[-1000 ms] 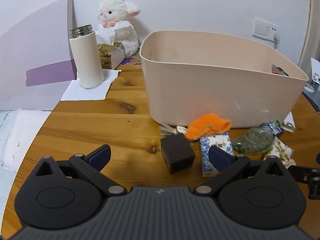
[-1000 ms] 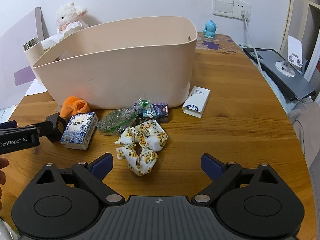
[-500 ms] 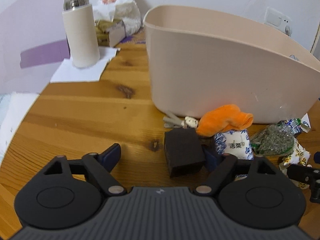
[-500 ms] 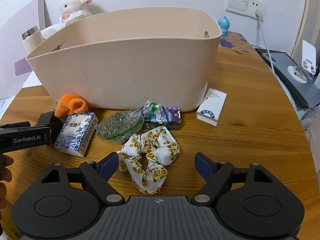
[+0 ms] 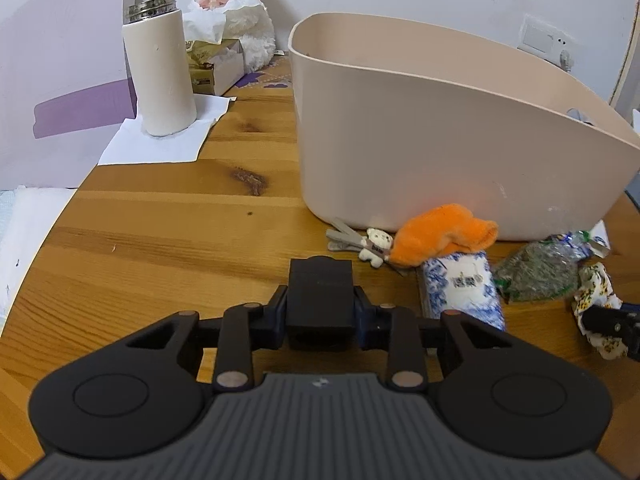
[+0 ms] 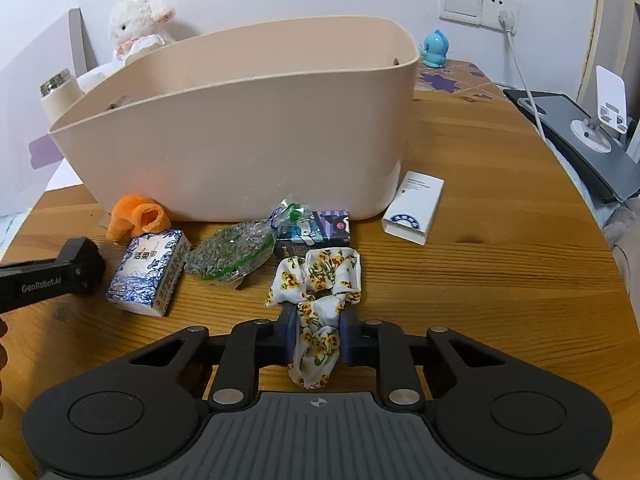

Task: Organize objects
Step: 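Grasp the small black box with the left tool while the right tool grasps the floral scrunchie, then carry the black box into the basket and open the left tool while the right releases the scrunchie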

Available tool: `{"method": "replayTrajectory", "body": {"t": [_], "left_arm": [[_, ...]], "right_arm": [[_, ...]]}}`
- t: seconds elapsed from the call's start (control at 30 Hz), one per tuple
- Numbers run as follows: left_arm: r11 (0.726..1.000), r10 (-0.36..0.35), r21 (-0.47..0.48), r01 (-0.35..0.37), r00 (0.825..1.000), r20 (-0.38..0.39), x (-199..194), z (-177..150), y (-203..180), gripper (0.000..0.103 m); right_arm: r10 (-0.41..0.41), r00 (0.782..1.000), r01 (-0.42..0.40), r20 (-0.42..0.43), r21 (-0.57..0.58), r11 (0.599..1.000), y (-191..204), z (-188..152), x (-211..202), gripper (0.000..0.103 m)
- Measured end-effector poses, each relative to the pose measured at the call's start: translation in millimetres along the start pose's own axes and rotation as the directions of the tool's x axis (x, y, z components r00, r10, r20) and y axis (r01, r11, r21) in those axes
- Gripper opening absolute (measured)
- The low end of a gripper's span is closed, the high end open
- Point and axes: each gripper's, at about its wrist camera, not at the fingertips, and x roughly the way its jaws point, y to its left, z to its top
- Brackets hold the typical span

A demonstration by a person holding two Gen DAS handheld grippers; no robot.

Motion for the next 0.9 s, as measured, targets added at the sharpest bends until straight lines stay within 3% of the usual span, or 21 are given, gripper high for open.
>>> {"method": "replayTrajectory", "body": {"t": [0.27,0.57,0.73,0.9], "left_arm": [[0.999,-0.029,0.02,0.027,0.996,0.085,-43,14,-3,0.034],[0.999,-0.033,0.036,0.026,0.976,0.215,-70,57,-13,0.034],[0.999,-0.008,0.05,-0.005,0.964,0.264,-58,89,-25,0.034],[0.997,0.024,0.063,-0.04,0.973,0.229,-24,110,-38,0.034]], "right_arm": [[0.024,0.991,-0.028,0.13,0.028,0.999,-16,25,-47,0.019],[0.032,0.961,-0.036,0.275,0.01,0.999,-24,73,-76,0.019],[0.052,0.957,-0.059,0.287,0.017,0.998,-26,102,-66,0.019],[0.084,0.975,-0.094,0.207,0.04,0.995,-30,129,-30,0.019]]}}
